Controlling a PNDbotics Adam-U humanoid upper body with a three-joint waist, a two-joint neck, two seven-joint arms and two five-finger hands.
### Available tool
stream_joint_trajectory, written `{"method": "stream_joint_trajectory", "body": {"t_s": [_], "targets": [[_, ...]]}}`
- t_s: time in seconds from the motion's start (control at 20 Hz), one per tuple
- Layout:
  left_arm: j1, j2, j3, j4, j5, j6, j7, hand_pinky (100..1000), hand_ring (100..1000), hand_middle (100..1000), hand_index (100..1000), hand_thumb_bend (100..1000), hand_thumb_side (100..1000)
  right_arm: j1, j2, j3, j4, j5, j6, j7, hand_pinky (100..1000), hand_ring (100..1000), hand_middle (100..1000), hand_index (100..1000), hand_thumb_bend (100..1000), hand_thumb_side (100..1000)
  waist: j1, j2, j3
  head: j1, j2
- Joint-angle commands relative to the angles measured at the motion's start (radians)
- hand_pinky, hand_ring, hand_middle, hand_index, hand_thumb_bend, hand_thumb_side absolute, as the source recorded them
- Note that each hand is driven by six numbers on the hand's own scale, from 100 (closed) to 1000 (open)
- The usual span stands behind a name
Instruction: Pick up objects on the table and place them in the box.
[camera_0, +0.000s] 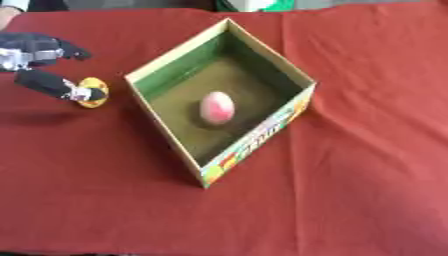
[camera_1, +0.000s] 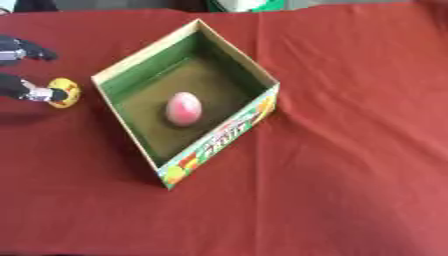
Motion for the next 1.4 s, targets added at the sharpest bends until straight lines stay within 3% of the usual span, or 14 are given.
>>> {"method": "stream_joint_trajectory", "body": {"t_s": [0.05,0.65,1.4], "targets": [[-0.027,0.011,0.006,0.016,-0.025,-0.001,-0.013,878,952,898,1000,484,821,-0.014,-0.007,-0.007,-0.019,-0.008,0.006,-0.001,838,812,746,894,101,729,-0.001,-0.016,-0.002,0.009,-0.014],[-0.058,-0.03,0.002,0.11,-0.137,-0.004,-0.001,842,929,829,961,455,803,-0.016,0.007,-0.009,-0.019,-0.016,0.008,0.012,842,814,746,894,100,722,-0.005,-0.001,-0.016,0.022,-0.019],[-0.065,-0.022,0.001,0.115,-0.175,-0.03,-0.033,812,905,794,938,443,802,-0.008,0.014,-0.012,-0.019,-0.019,0.018,0.021,844,815,737,893,100,717,-0.006,-0.003,-0.01,0.033,-0.009]]}}
